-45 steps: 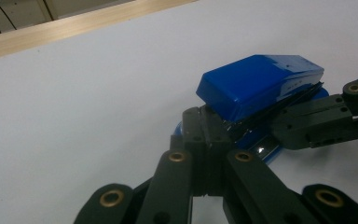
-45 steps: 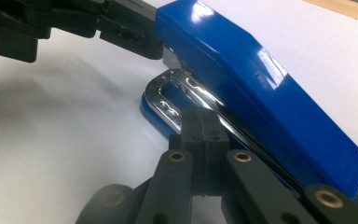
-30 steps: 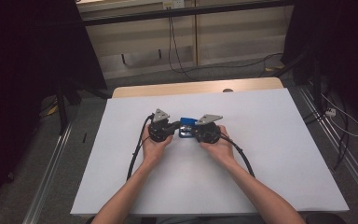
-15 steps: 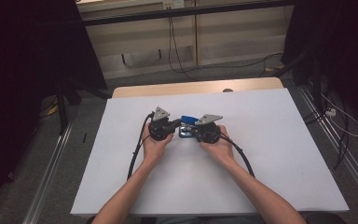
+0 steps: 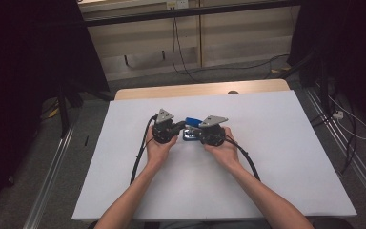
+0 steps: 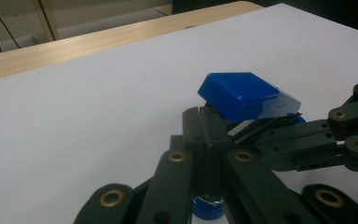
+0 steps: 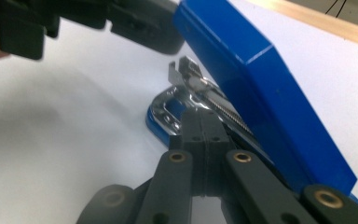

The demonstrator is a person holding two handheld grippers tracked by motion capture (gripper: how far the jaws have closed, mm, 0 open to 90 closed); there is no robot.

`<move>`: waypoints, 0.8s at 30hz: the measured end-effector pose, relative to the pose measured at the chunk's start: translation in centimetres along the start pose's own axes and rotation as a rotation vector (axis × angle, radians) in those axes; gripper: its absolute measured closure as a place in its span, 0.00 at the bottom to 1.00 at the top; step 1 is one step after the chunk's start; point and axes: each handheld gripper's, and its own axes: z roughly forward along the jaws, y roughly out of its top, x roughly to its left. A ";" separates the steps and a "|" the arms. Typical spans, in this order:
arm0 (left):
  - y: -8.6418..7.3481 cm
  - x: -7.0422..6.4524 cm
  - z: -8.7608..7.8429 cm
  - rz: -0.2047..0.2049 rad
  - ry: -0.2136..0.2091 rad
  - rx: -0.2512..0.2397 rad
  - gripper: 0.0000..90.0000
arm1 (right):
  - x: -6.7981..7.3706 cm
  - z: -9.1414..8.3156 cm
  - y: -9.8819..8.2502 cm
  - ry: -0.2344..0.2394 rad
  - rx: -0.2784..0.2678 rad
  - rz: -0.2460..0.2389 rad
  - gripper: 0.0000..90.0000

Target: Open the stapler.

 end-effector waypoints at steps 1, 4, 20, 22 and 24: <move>0.0 0.0 0.0 -0.002 0.001 -0.006 1.00 | 0.0 0.0 0.1 0.001 -0.006 -0.007 1.00; 0.1 0.0 0.0 -0.003 -0.005 -0.008 1.00 | 0.1 -0.3 0.6 0.000 -0.029 -0.014 1.00; 0.4 -0.1 -0.2 -0.005 -0.017 -0.022 1.00 | 1.0 0.9 1.1 0.002 -0.086 0.012 1.00; 0.4 -0.1 -0.2 -0.007 -0.017 -0.025 1.00 | 1.0 1.0 1.1 -0.005 -0.085 0.007 1.00; 0.3 -0.1 -0.1 -0.006 -0.016 -0.021 1.00 | 1.1 1.1 1.1 -0.020 -0.083 0.004 1.00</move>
